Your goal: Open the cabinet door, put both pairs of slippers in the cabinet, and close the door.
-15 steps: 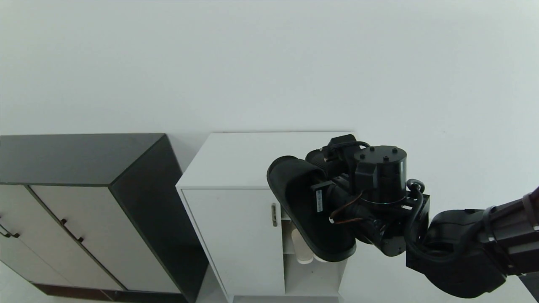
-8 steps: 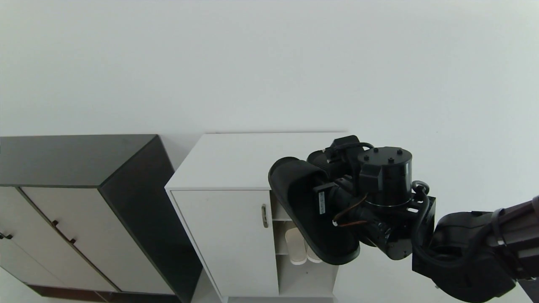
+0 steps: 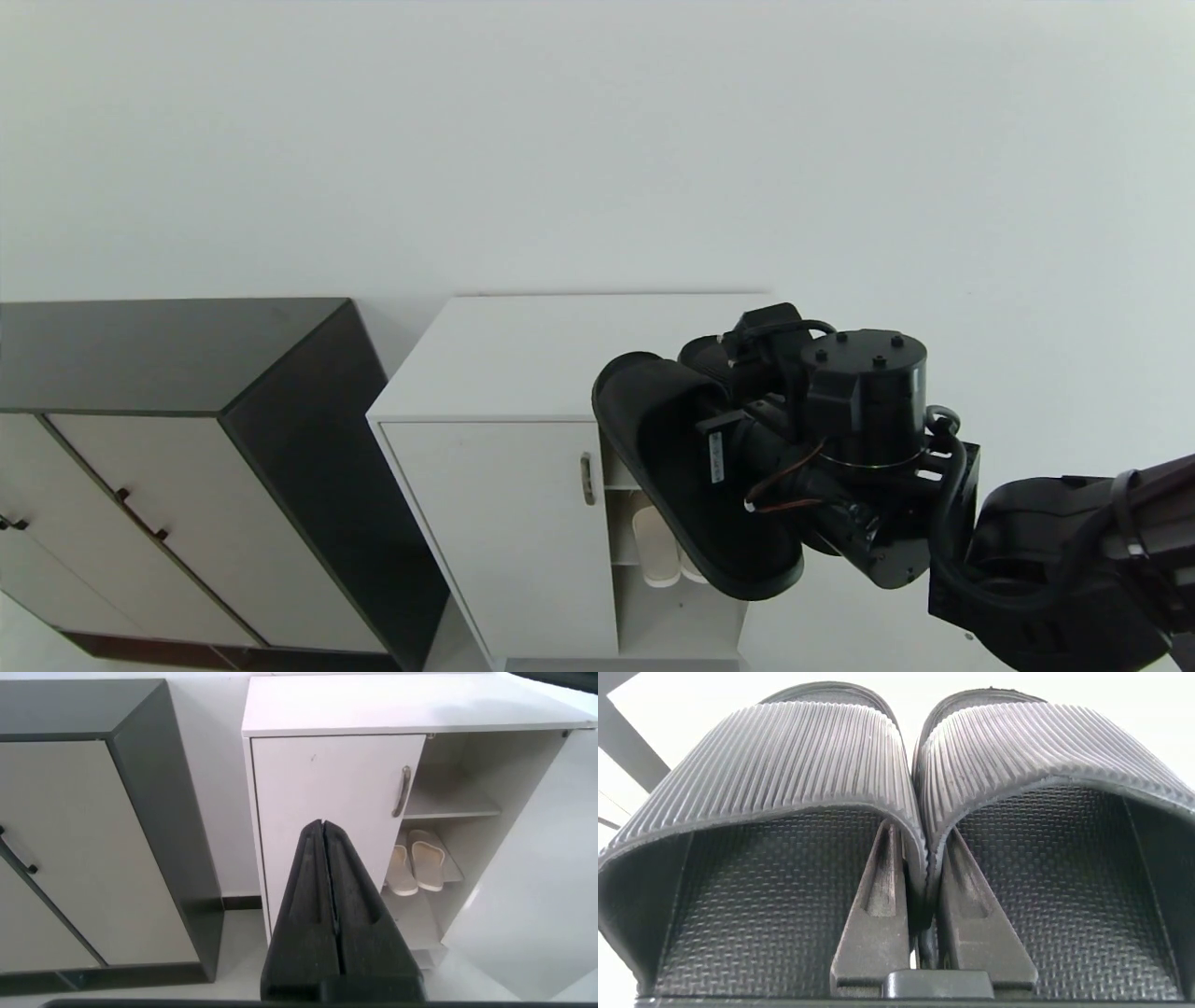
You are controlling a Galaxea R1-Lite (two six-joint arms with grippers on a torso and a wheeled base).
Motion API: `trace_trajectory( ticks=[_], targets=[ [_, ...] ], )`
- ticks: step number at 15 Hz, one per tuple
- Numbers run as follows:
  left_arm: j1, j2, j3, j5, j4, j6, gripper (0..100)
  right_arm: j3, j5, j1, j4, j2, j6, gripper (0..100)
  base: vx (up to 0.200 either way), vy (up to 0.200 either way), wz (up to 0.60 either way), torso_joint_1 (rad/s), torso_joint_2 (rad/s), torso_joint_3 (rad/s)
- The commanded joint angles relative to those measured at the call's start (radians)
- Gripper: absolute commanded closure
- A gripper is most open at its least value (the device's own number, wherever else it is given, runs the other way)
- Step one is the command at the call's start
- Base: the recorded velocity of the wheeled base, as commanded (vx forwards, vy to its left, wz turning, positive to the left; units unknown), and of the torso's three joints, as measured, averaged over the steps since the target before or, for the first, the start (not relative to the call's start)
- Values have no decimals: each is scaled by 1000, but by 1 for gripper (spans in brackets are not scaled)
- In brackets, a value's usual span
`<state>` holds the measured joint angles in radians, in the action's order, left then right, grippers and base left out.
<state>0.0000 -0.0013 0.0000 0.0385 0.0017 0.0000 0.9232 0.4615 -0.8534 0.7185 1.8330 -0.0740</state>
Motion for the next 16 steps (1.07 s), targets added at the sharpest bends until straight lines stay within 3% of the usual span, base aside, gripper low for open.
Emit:
trace_trajectory(
  ticks=[1, 7, 16],
  targets=[
    [0, 1, 0, 0, 0, 0, 100, -12, 0, -1, 1, -4, 0, 100, 0, 0, 0, 0, 0, 0],
    [0, 1, 0, 0, 0, 0, 100, -14, -4, -1, 1, 0, 0, 100, 0, 0, 0, -93, 220, 116],
    [0, 1, 0, 0, 0, -3, 100, -14, -6, -1, 1, 2, 0, 100, 0, 0, 0, -212, 494, 280]
  ],
)
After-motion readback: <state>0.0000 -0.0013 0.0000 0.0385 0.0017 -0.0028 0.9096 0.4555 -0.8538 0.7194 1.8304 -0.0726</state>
